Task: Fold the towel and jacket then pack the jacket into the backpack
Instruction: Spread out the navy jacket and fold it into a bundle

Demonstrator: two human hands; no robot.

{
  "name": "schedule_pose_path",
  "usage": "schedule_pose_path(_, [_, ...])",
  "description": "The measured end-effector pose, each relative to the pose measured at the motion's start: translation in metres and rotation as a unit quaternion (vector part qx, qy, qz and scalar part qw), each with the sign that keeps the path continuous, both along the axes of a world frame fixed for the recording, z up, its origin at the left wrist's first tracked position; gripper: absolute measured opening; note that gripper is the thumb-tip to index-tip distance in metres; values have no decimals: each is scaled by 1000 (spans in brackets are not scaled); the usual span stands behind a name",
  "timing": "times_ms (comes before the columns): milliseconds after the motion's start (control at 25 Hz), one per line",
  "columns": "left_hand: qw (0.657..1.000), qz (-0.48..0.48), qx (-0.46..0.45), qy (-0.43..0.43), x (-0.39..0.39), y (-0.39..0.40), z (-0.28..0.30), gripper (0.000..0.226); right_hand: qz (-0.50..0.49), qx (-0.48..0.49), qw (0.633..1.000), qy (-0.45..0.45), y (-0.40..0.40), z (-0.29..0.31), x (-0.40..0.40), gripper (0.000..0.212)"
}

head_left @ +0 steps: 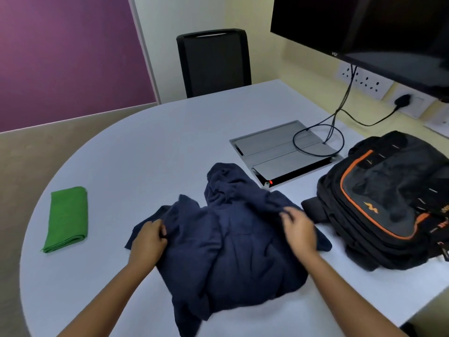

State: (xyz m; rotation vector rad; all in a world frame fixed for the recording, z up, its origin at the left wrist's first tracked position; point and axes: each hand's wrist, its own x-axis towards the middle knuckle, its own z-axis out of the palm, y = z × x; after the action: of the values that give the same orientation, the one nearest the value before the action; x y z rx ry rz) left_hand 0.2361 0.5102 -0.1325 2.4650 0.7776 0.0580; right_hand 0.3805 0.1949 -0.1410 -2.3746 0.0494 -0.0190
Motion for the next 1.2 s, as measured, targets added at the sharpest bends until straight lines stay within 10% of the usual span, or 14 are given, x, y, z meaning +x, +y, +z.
schedule_pose_path(200, [898, -55, 59, 432, -78, 33, -55, 32, -201, 25, 975, -86, -120, 42, 37, 34])
schedule_pose_path(280, [870, -66, 82, 481, -88, 29, -55, 41, -220, 24, 974, -42, -152, 42, 41, 52])
schedule_pose_path(440, [923, -9, 184, 337, -39, 13, -8, 37, -153, -53, 987, 22, -139, 48, 40, 44])
schedule_pose_path(640, [984, -76, 68, 144, 55, -16, 10, 29, -122, -175, 972, -97, -69, 54, 58, 42])
schedule_pose_path(840, [976, -148, 16, 160, 99, -21, -33, 51, 163, -122, 979, -13, 0, 25, 87, 45])
schedule_pose_path(1200, [956, -164, -81, 230, 111, 0, -49, 36, 145, -291, 904, 278, 17, -42, 119, 47])
